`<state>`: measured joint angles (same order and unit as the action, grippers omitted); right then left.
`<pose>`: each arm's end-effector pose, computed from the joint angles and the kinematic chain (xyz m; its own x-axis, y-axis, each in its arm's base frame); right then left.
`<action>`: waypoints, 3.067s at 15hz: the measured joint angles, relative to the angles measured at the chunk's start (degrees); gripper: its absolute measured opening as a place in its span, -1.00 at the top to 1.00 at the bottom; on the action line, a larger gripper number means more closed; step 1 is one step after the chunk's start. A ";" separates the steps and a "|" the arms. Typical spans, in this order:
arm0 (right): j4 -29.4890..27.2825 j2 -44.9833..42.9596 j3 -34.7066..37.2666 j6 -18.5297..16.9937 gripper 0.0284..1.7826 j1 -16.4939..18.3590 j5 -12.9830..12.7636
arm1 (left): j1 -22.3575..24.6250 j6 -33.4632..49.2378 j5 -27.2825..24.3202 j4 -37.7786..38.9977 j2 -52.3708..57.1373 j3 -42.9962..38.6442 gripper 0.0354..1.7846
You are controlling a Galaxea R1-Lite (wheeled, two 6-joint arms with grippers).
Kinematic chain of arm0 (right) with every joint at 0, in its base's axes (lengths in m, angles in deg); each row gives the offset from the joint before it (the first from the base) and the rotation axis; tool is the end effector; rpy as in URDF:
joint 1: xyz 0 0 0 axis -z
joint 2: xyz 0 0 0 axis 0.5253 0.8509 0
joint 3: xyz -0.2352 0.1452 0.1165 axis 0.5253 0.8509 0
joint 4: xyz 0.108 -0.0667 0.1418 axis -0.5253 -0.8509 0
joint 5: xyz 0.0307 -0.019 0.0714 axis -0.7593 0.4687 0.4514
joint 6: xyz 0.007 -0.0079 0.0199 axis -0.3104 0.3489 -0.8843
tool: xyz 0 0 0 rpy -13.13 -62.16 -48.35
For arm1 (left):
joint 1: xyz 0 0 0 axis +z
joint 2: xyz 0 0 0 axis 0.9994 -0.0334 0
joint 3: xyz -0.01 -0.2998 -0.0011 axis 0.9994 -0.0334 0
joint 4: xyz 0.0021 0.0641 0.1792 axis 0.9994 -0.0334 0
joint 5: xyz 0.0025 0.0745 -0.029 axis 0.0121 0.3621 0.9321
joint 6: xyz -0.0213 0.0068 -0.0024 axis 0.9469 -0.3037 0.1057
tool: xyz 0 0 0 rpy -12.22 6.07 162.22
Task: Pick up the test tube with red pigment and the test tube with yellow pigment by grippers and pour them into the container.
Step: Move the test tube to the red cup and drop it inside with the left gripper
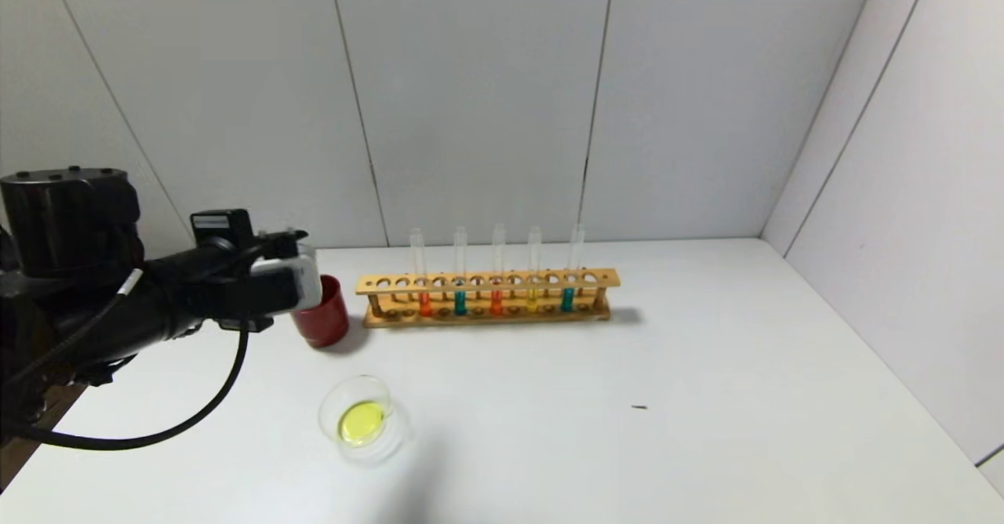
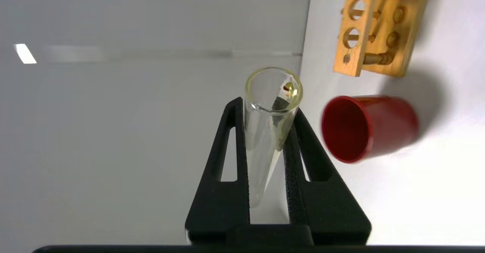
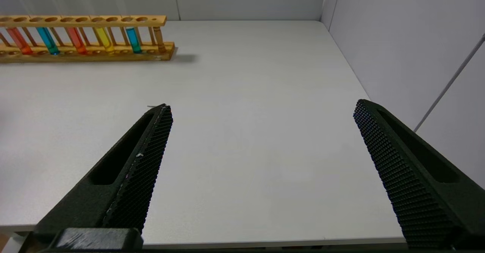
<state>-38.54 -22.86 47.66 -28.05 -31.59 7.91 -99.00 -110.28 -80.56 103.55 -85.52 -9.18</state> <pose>-0.0227 0.0000 0.0751 1.0000 0.0020 -0.0031 -0.0020 1.0000 0.0017 0.2437 -0.0499 0.1984 0.9260 -0.3118 -0.2127 0.2727 0.1631 0.9482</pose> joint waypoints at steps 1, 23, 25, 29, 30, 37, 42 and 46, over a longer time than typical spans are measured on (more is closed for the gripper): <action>0.02 0.00 0.00 0.00 -0.96 0.00 0.02 | 0.15 7.27 1.29 -2.43 1.08 0.80 0.68; 0.00 0.00 0.00 0.00 -0.96 0.00 0.02 | 12.81 54.71 -14.77 3.99 -23.20 15.82 0.68; 0.00 0.00 0.00 0.00 -0.96 -0.02 0.02 | 12.70 54.63 -14.85 4.62 -24.77 15.64 0.68; 0.00 0.00 0.00 0.00 -0.96 0.00 0.00 | 12.56 54.32 -15.35 5.16 -27.43 15.27 0.68; 0.00 0.00 0.00 0.00 -0.96 0.00 0.02 | 12.56 54.30 -15.38 5.51 -28.03 15.27 0.68; 0.00 0.00 0.00 0.00 -0.96 0.00 0.02 | 12.95 54.55 -15.63 11.26 -33.18 15.80 0.68; 0.00 0.00 0.00 0.00 -0.96 0.00 0.00 | 14.15 54.58 -15.90 12.84 -35.41 15.91 0.68; 0.00 0.00 0.00 0.00 -0.96 0.00 0.02 | 14.76 54.36 -16.01 12.24 -35.86 15.34 0.62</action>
<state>-38.54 -22.86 47.66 -28.05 -31.59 7.94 -84.24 -55.93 -96.57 115.79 -121.38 6.16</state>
